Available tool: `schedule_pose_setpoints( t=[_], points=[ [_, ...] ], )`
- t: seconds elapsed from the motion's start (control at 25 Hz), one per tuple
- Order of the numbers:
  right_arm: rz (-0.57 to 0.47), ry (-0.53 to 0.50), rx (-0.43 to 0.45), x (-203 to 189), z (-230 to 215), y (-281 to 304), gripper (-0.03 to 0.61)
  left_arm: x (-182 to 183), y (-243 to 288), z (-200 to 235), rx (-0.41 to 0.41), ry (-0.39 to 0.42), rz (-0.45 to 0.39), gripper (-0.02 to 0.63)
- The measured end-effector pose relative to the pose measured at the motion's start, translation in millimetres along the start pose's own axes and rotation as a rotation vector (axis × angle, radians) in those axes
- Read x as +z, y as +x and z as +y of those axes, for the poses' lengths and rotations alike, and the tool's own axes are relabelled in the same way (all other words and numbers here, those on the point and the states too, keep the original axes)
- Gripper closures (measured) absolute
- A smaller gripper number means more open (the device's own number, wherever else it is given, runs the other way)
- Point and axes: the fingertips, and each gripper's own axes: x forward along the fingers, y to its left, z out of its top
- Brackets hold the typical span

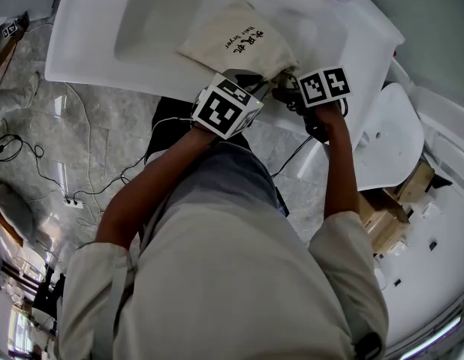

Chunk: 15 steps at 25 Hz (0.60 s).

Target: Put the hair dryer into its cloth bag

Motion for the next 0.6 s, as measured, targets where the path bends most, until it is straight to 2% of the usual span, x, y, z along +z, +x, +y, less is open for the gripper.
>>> schedule_pose_setpoints(
  t=[0.6],
  points=[
    [-0.025, -0.018, -0.02, 14, 5, 7, 0.339, 0, -2, -1, -0.001, 0.005, 0.003, 0.554]
  ],
)
